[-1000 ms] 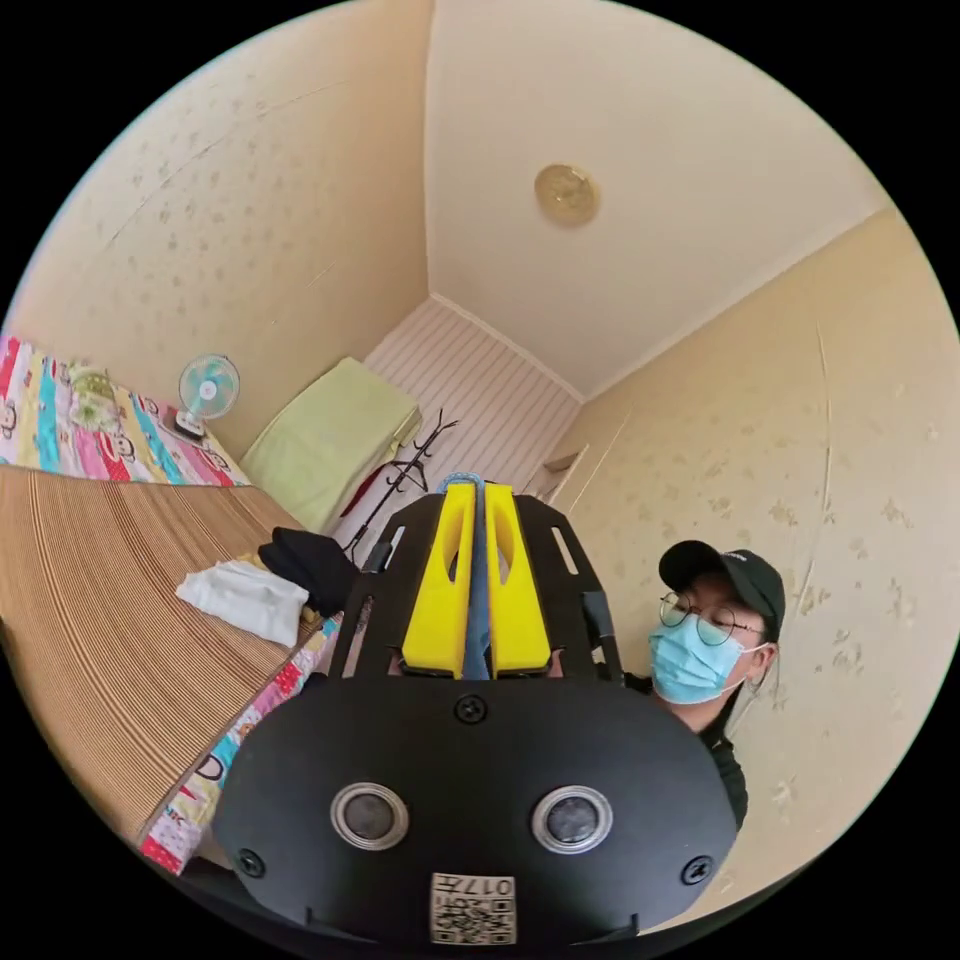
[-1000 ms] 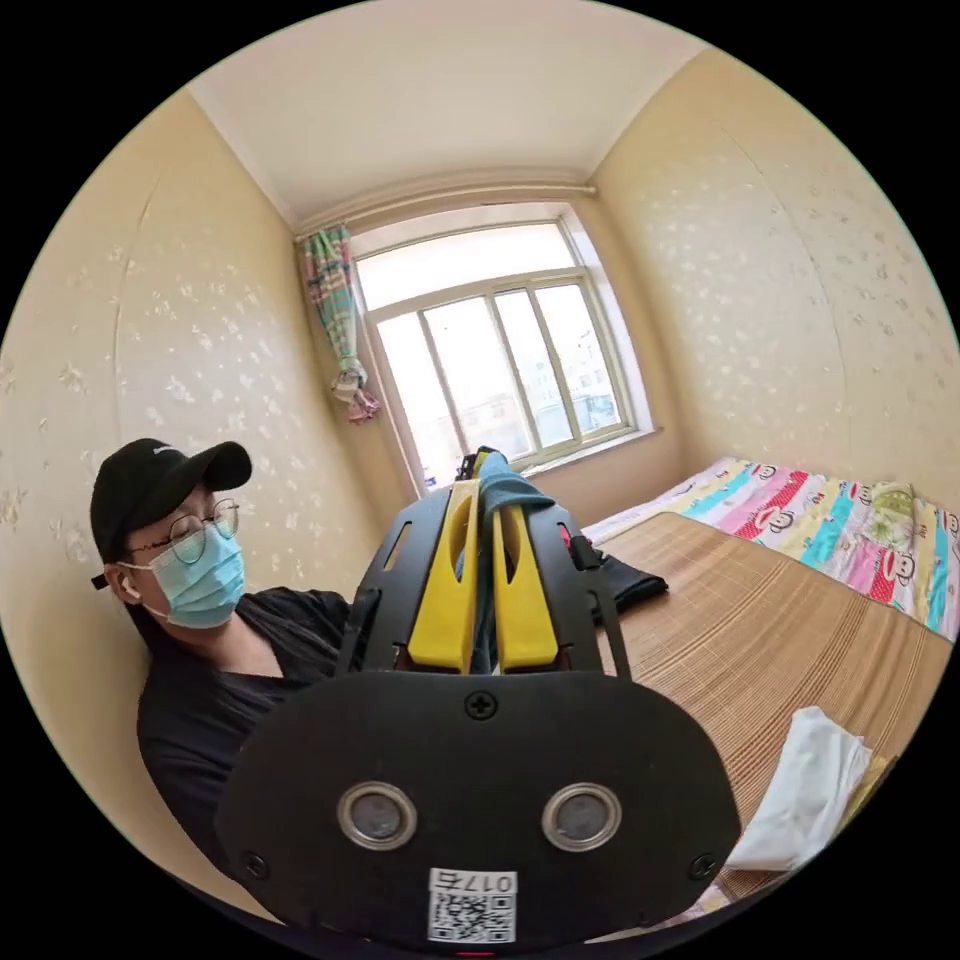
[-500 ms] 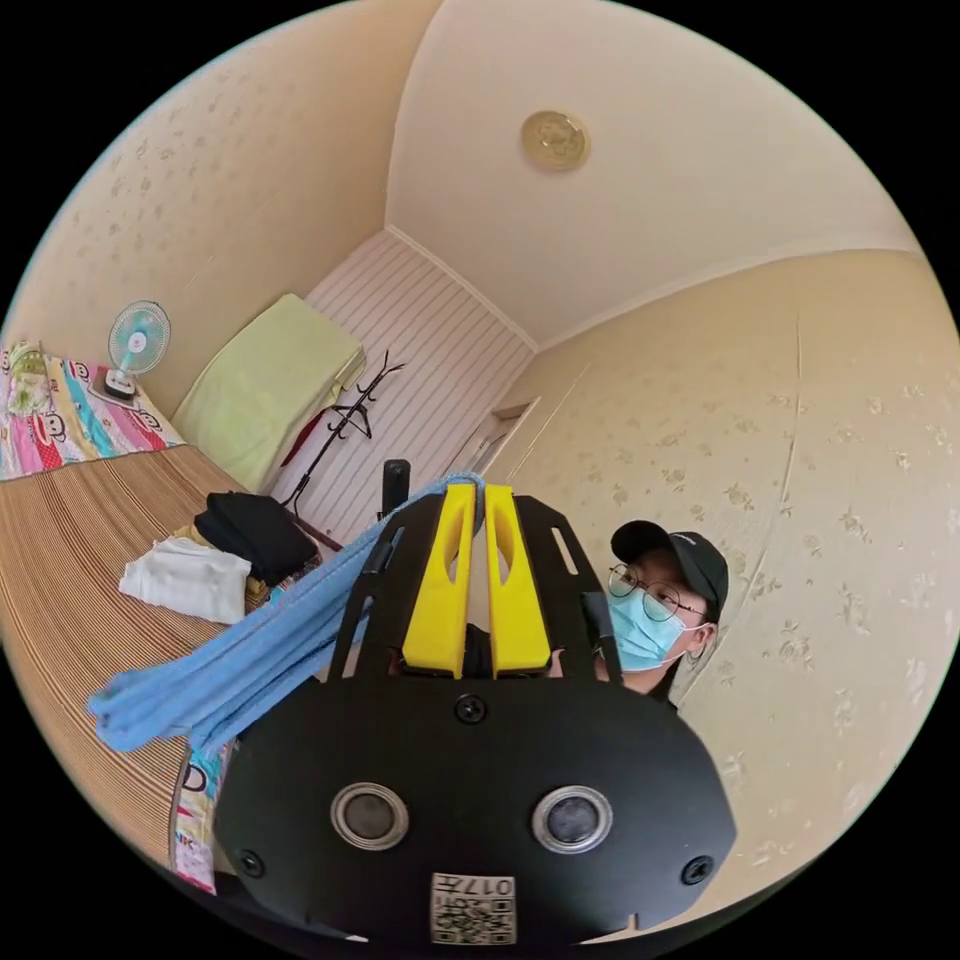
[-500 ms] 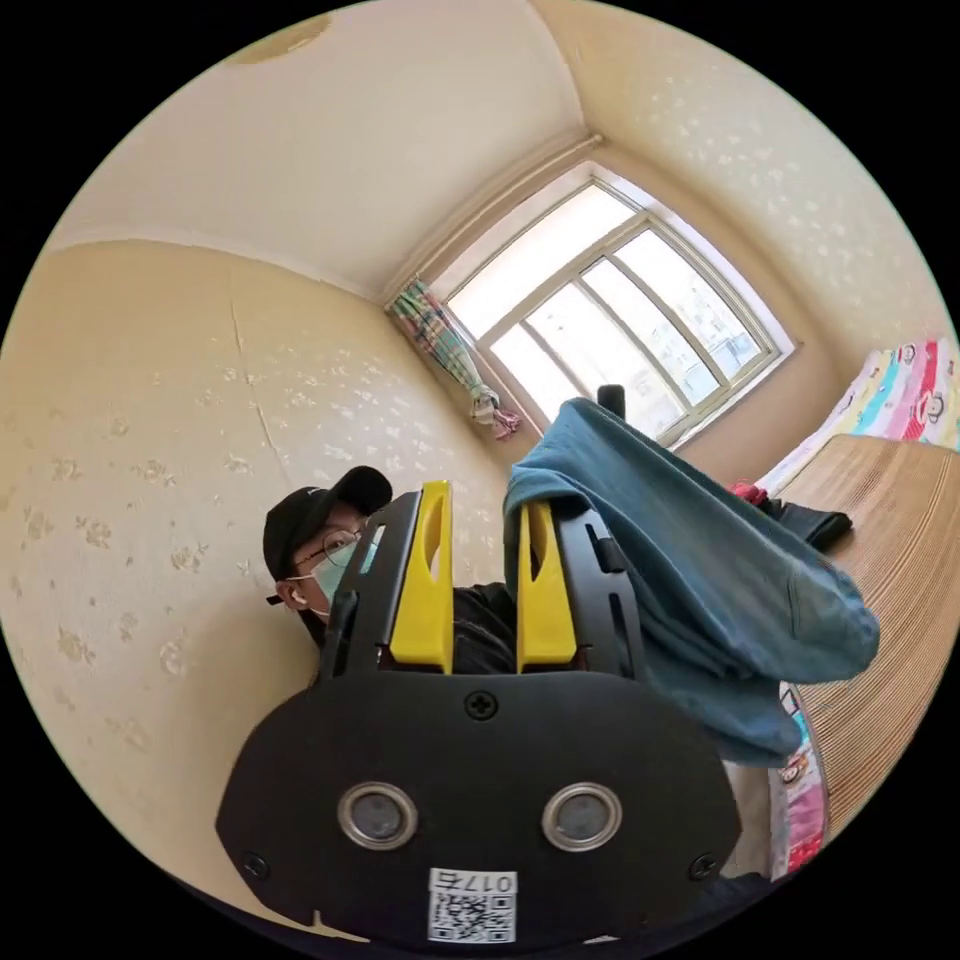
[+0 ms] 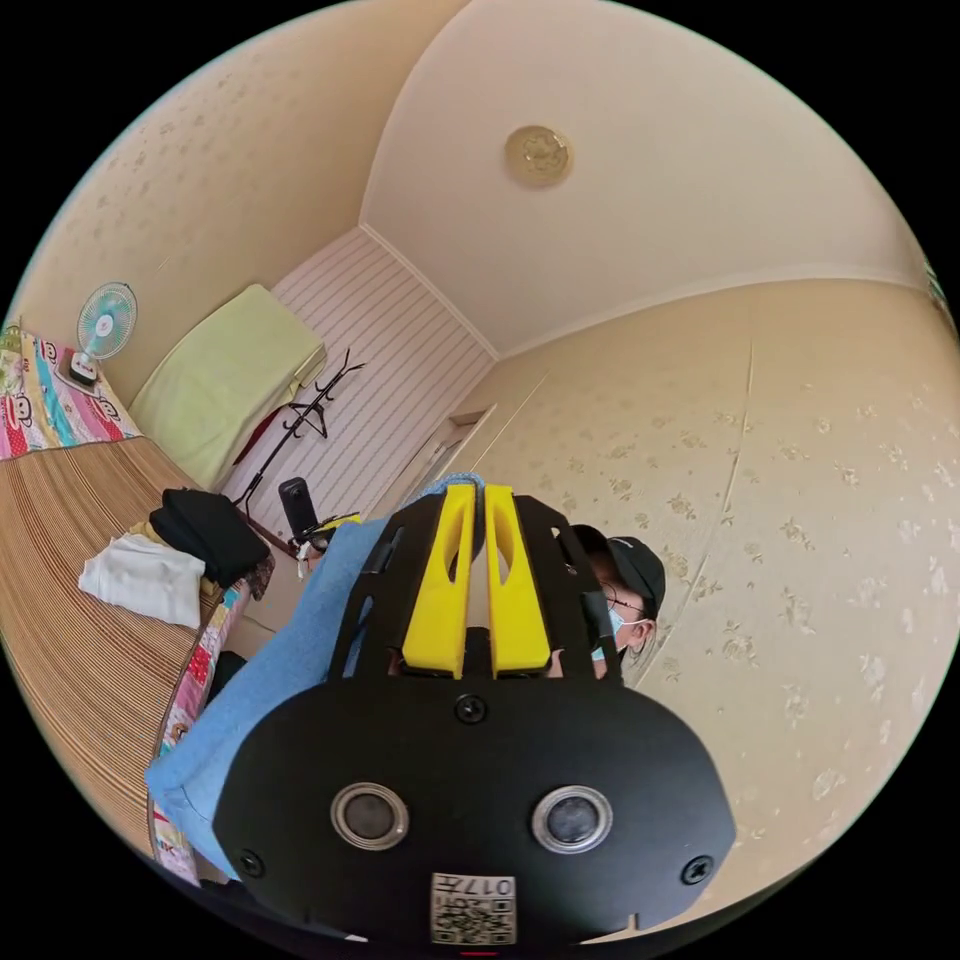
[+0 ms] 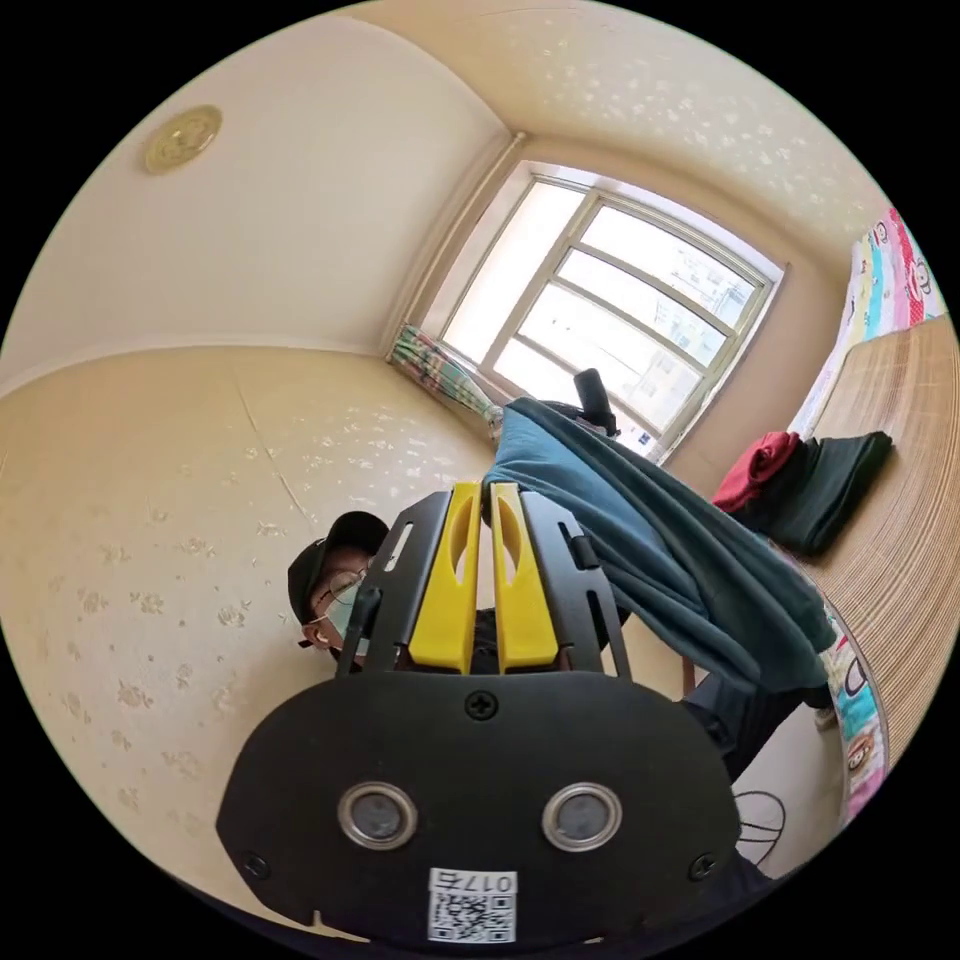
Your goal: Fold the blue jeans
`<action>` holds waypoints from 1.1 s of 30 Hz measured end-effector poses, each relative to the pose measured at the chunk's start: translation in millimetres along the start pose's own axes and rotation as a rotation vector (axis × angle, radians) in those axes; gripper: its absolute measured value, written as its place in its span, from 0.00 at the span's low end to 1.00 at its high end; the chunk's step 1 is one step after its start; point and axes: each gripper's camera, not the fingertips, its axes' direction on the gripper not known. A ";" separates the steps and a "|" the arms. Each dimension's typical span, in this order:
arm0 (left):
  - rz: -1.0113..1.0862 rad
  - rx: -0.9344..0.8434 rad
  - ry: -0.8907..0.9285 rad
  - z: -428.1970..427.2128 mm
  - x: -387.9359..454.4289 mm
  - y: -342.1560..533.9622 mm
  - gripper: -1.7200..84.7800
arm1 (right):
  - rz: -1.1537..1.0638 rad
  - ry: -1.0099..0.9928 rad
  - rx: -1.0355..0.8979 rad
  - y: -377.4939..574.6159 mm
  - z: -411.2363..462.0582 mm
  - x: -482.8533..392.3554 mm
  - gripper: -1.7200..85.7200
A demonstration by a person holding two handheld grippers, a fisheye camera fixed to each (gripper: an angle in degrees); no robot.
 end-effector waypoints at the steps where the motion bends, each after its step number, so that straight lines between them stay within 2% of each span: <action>1: 0.005 -0.007 0.002 -0.3 5.5 -0.6 0.01 | -0.047 0.014 0.001 0.6 11.5 -22.4 0.04; 5: 0.034 -0.022 0.057 8.0 37.5 -12.4 0.01 | -0.245 0.149 0.008 -1.5 52.1 -109.9 0.04; 9: -0.005 -0.011 -0.079 -2.4 23.5 -41.0 0.01 | -0.258 0.434 0.067 -22.1 44.9 -142.3 0.04; 13: -0.165 0.079 -0.134 -50.0 -57.6 -60.9 0.01 | -0.109 0.675 0.100 -76.7 -7.3 -88.3 0.03; 15: -0.258 0.148 -0.184 -90.4 -124.4 -78.3 0.01 | -0.062 0.815 0.096 -106.2 -32.2 -52.3 0.03; 17: -0.283 0.180 -0.236 -119.2 -167.7 -96.9 0.01 | -0.027 1.001 0.107 -138.9 -64.0 -5.3 0.03; 21: -0.296 0.194 -0.434 -170.8 -238.9 -132.0 0.01 | -0.055 1.045 0.187 -153.9 -99.1 47.1 0.03; 23: -0.256 0.125 -0.548 -181.7 -256.3 -136.8 0.01 | -0.111 1.200 0.153 -136.8 -104.5 79.6 0.03; 27: -0.329 -0.013 -0.778 -202.3 -309.1 -83.1 0.02 | -0.037 1.210 0.090 -71.1 -132.7 153.8 0.04; 29: -0.395 -0.010 -0.804 -218.3 -330.7 -35.5 0.02 | 0.050 1.043 0.104 2.2 -163.4 196.8 0.04; 31: -0.422 0.023 -0.758 -232.6 -341.3 22.3 0.02 | 0.073 0.908 0.136 66.6 -183.4 215.6 0.04; 33: -0.475 0.063 -0.639 -242.7 -347.3 102.8 0.03 | 0.148 0.835 0.170 131.0 -203.0 230.6 0.04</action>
